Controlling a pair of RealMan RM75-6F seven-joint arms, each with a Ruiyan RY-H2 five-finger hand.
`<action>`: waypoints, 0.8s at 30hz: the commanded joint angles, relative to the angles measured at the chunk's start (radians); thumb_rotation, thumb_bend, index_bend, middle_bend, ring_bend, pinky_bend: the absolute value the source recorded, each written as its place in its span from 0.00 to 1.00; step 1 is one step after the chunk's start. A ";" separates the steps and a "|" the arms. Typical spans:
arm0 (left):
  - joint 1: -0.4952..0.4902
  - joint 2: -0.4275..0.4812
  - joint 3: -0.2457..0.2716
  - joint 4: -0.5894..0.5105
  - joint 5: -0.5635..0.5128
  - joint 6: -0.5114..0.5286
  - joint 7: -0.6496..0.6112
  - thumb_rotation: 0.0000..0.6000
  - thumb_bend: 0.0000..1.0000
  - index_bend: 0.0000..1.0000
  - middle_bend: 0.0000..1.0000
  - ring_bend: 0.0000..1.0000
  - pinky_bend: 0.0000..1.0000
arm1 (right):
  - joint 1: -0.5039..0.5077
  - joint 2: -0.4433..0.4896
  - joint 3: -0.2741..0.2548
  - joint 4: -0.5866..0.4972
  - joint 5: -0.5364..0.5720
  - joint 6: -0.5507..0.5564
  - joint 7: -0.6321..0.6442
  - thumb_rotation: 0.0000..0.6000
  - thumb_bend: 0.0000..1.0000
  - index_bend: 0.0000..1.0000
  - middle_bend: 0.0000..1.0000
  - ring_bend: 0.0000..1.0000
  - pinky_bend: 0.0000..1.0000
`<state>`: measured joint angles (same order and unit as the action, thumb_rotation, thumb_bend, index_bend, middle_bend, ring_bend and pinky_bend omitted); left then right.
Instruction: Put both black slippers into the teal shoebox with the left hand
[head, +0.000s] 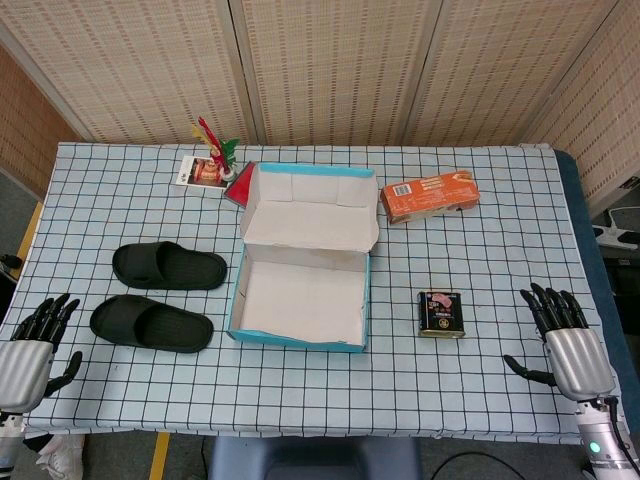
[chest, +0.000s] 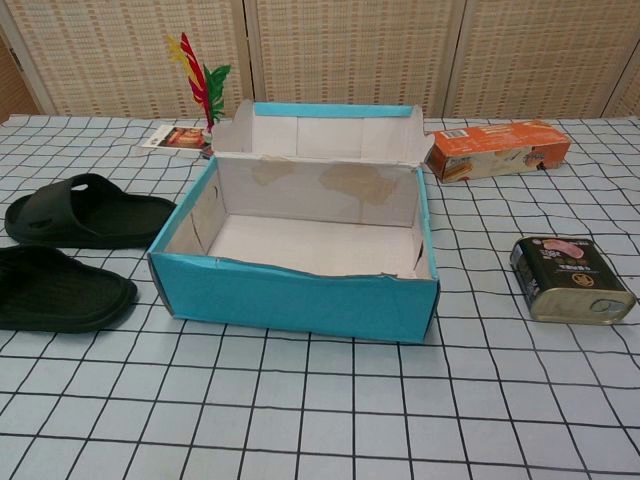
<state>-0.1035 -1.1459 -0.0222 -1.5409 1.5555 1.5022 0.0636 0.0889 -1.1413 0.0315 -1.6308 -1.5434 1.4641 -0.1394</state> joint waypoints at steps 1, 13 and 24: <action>-0.004 0.000 0.006 0.000 -0.003 -0.017 -0.004 1.00 0.44 0.00 0.00 0.00 0.18 | 0.000 0.002 -0.001 -0.002 -0.005 0.002 0.004 0.69 0.12 0.00 0.00 0.00 0.01; -0.168 -0.022 0.034 0.104 0.049 -0.284 -0.206 1.00 0.38 0.00 0.00 0.00 0.00 | -0.009 0.061 -0.044 -0.015 -0.094 0.023 0.142 0.69 0.12 0.00 0.00 0.00 0.01; -0.260 -0.124 0.018 0.265 -0.010 -0.430 -0.119 1.00 0.38 0.00 0.00 0.00 0.00 | -0.014 0.061 -0.052 -0.032 -0.098 0.022 0.121 0.69 0.12 0.00 0.00 0.00 0.01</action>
<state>-0.3521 -1.2516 -0.0008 -1.2980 1.5563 1.0829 -0.0614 0.0745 -1.0795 -0.0192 -1.6619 -1.6430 1.4885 -0.0159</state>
